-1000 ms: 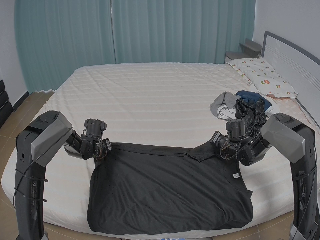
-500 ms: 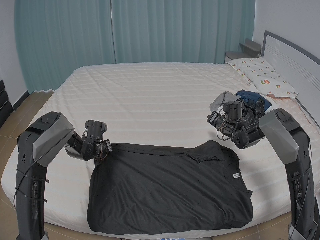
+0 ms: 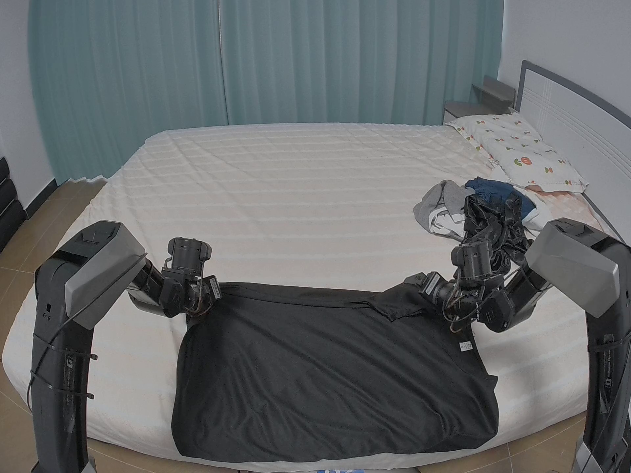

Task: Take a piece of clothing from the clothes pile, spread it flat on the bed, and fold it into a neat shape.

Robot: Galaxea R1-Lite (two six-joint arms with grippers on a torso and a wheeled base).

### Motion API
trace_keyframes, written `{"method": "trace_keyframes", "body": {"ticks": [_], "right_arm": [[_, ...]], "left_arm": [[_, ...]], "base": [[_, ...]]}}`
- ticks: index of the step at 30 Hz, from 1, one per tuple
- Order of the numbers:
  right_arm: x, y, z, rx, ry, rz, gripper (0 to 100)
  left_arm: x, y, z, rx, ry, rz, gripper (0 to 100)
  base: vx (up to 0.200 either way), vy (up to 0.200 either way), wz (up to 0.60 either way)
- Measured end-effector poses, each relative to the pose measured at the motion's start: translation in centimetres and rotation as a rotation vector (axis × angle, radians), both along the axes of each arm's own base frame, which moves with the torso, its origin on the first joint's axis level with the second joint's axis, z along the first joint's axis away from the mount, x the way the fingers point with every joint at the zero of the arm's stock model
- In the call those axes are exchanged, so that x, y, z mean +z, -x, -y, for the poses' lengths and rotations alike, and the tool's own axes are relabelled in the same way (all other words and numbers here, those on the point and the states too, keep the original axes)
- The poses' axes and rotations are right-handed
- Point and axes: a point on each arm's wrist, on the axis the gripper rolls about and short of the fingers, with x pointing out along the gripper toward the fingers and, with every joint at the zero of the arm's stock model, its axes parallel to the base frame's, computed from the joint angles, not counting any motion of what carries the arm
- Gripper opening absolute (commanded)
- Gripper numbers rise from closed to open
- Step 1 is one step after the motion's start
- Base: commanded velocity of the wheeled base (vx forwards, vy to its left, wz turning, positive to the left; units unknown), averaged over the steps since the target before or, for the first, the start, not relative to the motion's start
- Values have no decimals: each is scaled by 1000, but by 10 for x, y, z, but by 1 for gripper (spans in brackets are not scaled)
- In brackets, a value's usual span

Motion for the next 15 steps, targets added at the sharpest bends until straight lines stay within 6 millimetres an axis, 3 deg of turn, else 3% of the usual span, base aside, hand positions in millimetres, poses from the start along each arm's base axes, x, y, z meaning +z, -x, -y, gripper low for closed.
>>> {"method": "trace_keyframes", "body": {"ticks": [7, 15], "right_arm": [[8, 20, -8, -23, -86, -48, 100], [2, 22, -22, -13, -109, -69, 100]], "left_arm": [[-1, 0, 0, 3, 1, -2, 0], [-1, 1, 0, 3, 1, -6, 0]], "base": [[0, 0, 0], [0, 0, 0]]}}
